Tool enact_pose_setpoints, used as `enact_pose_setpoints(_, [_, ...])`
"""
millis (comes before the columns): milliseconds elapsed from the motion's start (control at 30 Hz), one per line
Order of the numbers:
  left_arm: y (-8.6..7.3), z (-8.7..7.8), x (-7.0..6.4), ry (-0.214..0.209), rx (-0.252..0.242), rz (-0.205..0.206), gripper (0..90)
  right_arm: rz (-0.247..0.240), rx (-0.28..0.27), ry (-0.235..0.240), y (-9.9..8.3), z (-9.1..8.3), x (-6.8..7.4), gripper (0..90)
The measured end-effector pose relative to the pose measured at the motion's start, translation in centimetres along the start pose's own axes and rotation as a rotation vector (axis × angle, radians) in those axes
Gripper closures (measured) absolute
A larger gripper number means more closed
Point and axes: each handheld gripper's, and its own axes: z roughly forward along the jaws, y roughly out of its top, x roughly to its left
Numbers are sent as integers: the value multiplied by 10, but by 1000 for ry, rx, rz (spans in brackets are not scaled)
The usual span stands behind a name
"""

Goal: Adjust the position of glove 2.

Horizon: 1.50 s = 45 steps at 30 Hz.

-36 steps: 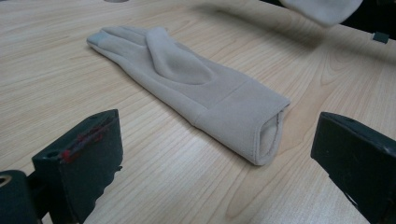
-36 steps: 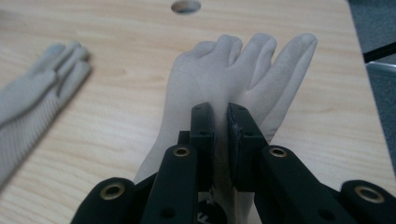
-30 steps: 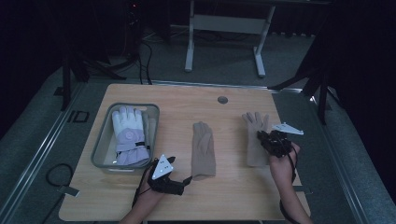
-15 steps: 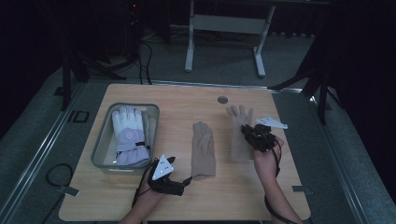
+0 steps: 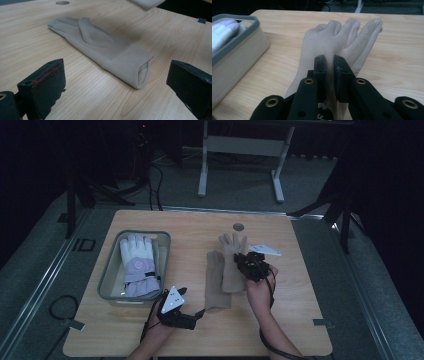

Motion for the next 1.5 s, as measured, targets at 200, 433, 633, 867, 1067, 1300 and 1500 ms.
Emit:
enact_pose_setpoints(200, [1,-2,0,3,-8,2,25,9,14,11,-4,10,22,813])
enact_pose_setpoints(433, [1,-3,0,1,-13,3,24,34,34,11,-16,22,36,813])
enact_pose_setpoints(633, [2,-4,1,1,-18,1,24,46,92,1,-39,36,37,810])
enact_pose_setpoints(867, [1,-2,0,-1,-13,1,28,49,134,-4,-52,47,38,800])
enact_pose_setpoints(1067, [1,-3,1,-2,-14,-2,28,30,164,-18,-63,57,36,771])
enact_pose_setpoints(1300, [2,-1,1,-13,-8,-10,33,-1,134,15,-55,48,29,508])
enact_pose_setpoints(1500, [1,1,0,-18,-1,1,33,-39,150,76,-47,42,12,216])
